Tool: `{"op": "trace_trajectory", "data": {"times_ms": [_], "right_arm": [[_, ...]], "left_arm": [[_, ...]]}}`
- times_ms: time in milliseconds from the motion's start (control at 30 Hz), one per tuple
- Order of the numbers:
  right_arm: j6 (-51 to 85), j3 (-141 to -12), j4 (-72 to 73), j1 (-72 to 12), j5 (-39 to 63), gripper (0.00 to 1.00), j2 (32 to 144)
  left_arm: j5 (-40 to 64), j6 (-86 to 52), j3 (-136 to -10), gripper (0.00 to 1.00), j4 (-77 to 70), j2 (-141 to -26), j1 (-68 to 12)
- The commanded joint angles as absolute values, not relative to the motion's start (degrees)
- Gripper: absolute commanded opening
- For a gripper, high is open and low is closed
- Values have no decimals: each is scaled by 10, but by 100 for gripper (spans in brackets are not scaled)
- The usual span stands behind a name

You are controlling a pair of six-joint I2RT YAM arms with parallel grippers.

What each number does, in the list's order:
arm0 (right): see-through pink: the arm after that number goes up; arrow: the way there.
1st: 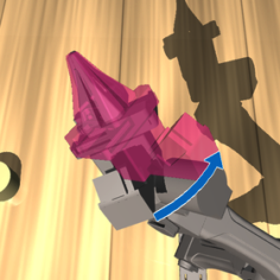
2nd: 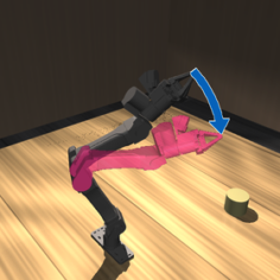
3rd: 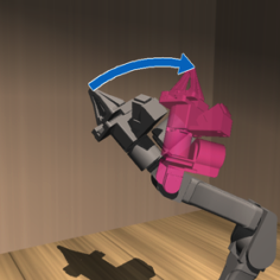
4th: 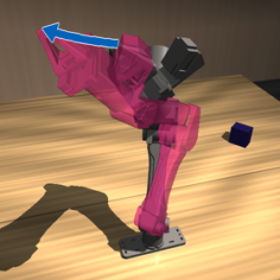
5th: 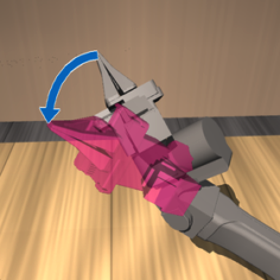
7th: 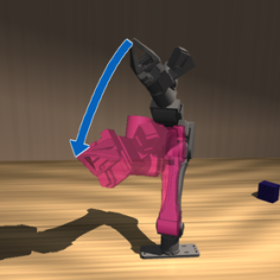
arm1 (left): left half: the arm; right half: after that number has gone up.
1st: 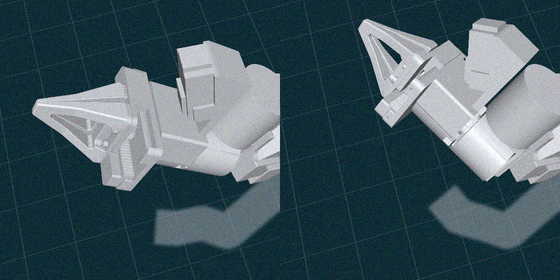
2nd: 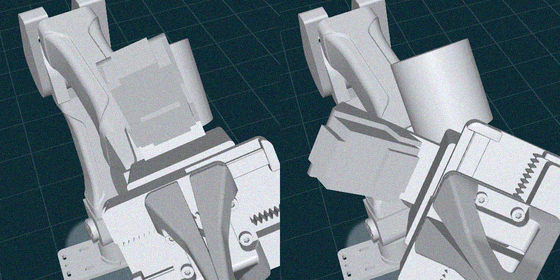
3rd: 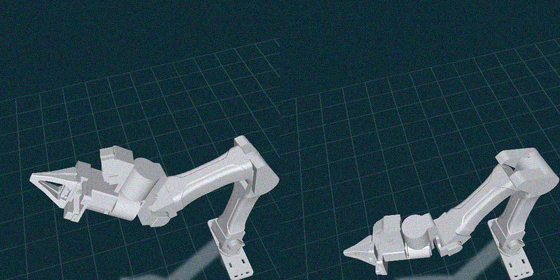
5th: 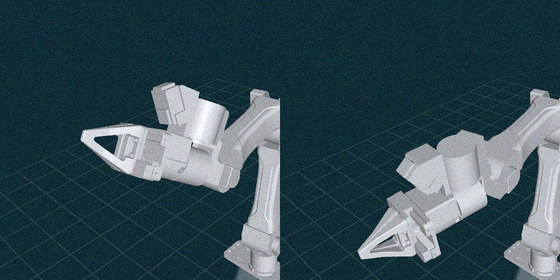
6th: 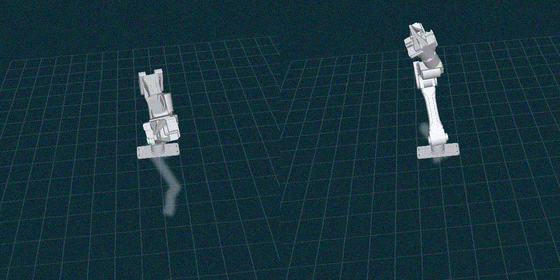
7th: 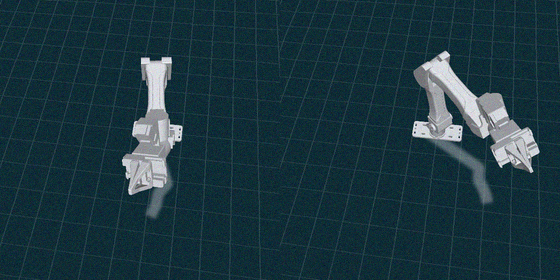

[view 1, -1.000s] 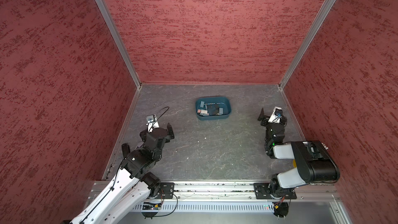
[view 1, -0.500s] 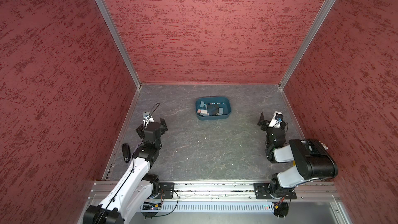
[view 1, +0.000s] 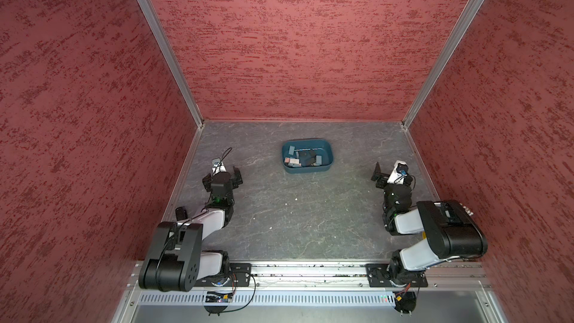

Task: Put the eraser in the storage box
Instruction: Reset both arms

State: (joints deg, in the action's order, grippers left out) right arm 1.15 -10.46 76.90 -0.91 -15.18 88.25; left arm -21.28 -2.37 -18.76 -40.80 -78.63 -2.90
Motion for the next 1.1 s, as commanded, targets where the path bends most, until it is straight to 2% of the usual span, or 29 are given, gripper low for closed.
{"op": "trace_trajectory", "data": {"times_ms": [0,167,200,267,300,333,1067], "right_arm": [[16,-111,783,-8,-144,99,882],[16,-111,783,-7,-144,99,882],[17,-111,783,-7,-144,99,882],[17,-112,782,-7,-143,99,882],[17,-112,781,-7,-142,99,882],[16,-113,782,-7,-142,99,882],[17,-115,777,-7,-141,99,882]], "left_arm": [[-163,1,-192,100,-530,-834,-33],[-93,-3,-209,100,-516,-864,-13],[-91,8,-198,100,-581,-893,-12],[-93,-1,-204,100,-538,-876,-13],[-109,11,-198,100,-576,-892,-20],[-102,1,-203,100,-536,-877,-19],[-75,-8,-207,100,-533,-879,-2]]}}
